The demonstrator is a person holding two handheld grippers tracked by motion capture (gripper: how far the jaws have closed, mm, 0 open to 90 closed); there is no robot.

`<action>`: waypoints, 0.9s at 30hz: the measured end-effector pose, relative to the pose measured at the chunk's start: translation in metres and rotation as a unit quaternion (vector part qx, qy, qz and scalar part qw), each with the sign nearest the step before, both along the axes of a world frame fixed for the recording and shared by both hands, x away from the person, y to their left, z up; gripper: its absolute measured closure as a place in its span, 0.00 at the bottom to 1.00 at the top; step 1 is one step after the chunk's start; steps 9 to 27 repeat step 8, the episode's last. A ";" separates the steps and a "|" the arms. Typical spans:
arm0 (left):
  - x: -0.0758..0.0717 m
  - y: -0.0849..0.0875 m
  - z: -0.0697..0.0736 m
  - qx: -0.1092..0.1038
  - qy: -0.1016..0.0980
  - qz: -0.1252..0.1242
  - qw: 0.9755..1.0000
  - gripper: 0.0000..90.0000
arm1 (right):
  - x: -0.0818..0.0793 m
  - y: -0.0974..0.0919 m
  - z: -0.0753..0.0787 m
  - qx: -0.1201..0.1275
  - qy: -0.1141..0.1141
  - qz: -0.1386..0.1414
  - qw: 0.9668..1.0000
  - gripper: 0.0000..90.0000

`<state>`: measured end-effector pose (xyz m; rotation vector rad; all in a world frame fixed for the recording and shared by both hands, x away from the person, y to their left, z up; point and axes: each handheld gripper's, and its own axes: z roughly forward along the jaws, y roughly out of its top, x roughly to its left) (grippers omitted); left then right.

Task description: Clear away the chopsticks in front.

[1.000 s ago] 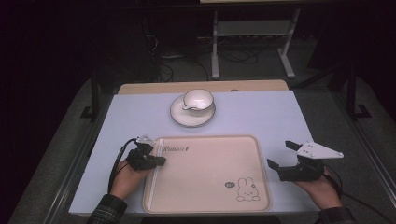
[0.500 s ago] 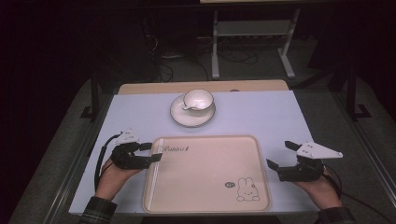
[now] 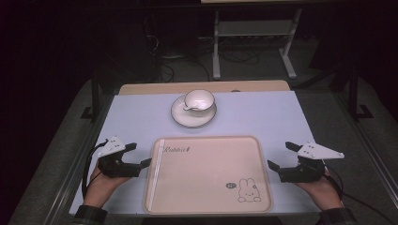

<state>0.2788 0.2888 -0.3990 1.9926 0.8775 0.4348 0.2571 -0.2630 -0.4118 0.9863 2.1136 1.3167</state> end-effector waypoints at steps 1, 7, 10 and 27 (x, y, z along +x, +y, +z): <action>0.000 0.000 -0.002 0.003 0.001 -0.001 1.000 0.16 | 0.000 0.000 0.000 0.000 0.000 0.000 1.000 0.07; 0.001 0.001 -0.004 0.008 0.003 -0.004 1.000 0.16 | 0.001 0.000 0.000 -0.001 0.000 0.001 1.000 0.07; 0.002 0.001 -0.004 0.007 0.003 -0.004 1.000 0.16 | 0.001 0.000 0.000 -0.001 0.000 0.001 1.000 0.07; 0.002 0.001 -0.004 0.007 0.003 -0.004 1.000 0.16 | 0.001 0.000 0.000 -0.001 0.000 0.001 1.000 0.07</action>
